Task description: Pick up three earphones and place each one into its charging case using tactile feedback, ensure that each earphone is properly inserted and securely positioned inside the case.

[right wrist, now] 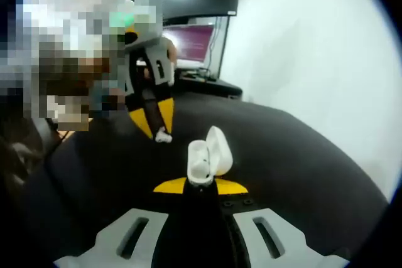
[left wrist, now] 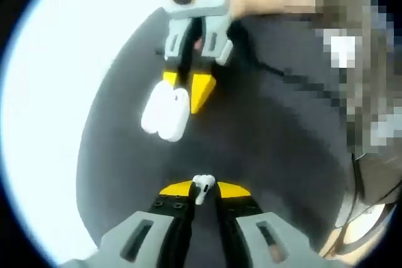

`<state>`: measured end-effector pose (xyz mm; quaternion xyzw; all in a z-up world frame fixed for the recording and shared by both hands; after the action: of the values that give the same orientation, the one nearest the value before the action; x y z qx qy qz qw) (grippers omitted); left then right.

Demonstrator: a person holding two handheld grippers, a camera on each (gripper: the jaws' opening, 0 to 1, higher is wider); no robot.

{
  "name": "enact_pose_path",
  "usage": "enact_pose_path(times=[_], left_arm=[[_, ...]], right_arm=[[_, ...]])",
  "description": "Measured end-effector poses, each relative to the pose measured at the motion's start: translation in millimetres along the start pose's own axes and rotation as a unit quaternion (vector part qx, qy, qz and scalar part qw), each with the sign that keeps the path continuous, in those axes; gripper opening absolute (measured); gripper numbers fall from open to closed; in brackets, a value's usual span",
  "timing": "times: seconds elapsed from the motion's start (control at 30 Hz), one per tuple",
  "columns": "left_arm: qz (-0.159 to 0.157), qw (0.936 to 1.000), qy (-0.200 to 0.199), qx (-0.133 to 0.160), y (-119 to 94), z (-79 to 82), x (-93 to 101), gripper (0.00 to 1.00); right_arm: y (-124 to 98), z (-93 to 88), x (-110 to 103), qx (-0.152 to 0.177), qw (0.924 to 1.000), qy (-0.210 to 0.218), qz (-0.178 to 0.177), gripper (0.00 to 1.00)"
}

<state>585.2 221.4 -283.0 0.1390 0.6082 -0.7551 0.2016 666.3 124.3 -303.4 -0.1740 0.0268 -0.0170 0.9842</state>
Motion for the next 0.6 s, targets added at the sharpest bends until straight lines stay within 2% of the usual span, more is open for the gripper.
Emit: enact_pose_path(times=[0.1,0.17,0.27,0.33,0.5,0.6], left_arm=[[0.001,1.0,0.004,0.002,-0.8,5.0,-2.4,0.12],[0.002,1.0,-0.007,-0.002,-1.0,5.3,-3.9,0.13],[0.007,0.9965,-0.083,-0.001,-3.2,3.1,-4.8,0.1],[0.01,0.993,-0.115,0.021,-4.9,4.9,-6.7,0.08],[0.027,0.9912,-0.127,0.024,-7.5,2.8,-7.2,0.07],[0.029,0.9926,-0.118,-0.005,-9.2,-1.1,-5.3,0.09]], right_arm=[[0.3,0.0,0.1,0.0,1.0,0.0,0.0,0.17],[0.4,0.1,0.0,0.0,1.0,-0.001,0.0,0.17],[0.6,0.1,-0.1,0.0,1.0,-0.001,0.0,0.17],[0.8,0.2,0.0,0.0,1.0,0.0,0.001,0.17],[0.9,0.3,0.1,0.0,1.0,-0.001,0.001,0.17],[0.9,0.3,0.1,0.0,1.0,0.0,0.001,0.17]])
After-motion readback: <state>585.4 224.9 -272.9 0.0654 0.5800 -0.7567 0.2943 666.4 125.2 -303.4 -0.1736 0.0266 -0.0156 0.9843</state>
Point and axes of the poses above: the point that each gripper's makers call its tool centre point, and the gripper's own axes: y roughly forward along the fingers, x roughly to its right, z roughly out of its top, the point moved 4 cm from there along -y, roughly backward along the fingers, and after that the axes turned 14 degrees about y, right-handed, at the moved point
